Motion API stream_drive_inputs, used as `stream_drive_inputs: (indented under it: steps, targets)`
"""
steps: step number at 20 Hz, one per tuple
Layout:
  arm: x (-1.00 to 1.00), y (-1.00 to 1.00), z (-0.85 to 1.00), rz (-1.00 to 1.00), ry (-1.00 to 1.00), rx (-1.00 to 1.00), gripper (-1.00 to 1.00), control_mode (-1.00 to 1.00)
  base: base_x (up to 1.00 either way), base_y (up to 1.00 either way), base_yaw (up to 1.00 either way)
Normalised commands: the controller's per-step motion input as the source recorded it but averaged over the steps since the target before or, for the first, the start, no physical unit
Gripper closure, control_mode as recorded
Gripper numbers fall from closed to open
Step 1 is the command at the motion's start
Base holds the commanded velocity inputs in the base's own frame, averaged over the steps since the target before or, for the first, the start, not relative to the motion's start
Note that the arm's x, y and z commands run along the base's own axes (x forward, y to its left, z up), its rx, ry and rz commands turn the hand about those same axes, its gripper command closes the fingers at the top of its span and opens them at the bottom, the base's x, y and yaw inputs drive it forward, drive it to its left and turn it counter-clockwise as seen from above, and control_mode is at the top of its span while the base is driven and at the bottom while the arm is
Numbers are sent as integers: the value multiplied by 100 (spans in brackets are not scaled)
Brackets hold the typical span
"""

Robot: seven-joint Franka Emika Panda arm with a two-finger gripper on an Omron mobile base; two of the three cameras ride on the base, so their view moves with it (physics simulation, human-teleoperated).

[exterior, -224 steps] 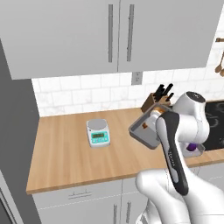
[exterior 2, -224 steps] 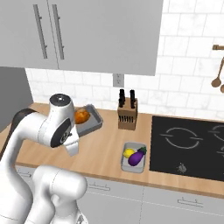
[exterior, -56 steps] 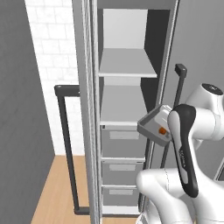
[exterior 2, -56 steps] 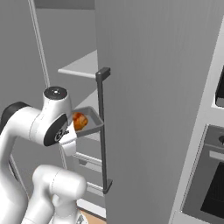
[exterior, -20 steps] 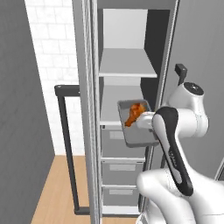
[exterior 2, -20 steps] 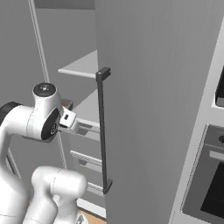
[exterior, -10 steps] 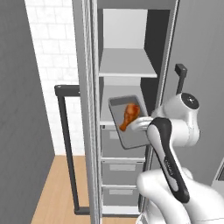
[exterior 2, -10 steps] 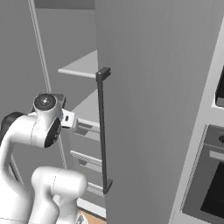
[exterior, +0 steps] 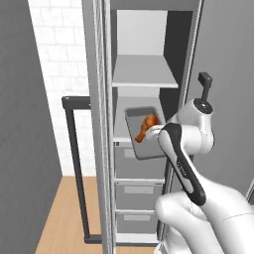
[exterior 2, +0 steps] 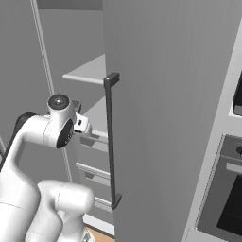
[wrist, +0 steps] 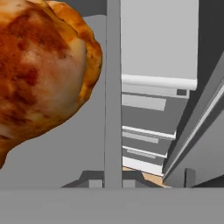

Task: Take the meat container that has the chicken drumstick and place it on the second highest rack of the freezer. Then take the vegetable container that has the eggplant and lemon and place it on the highest rack of the freezer.

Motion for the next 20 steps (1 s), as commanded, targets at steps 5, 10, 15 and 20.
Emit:
stream_drive_inputs:
  steps: [5,10,15,20]
  targets:
    - [38,-8,-13,-10,9,0,100,-100,0,0,0]
    - [17,2,-30,-2,1,0,100,-100,0,0,0]
    - [30,-4,-27,-6,0,0,100,-100,0,0,0]
    - [44,2,-5,-9,0,0,100,-100,0,0,0]
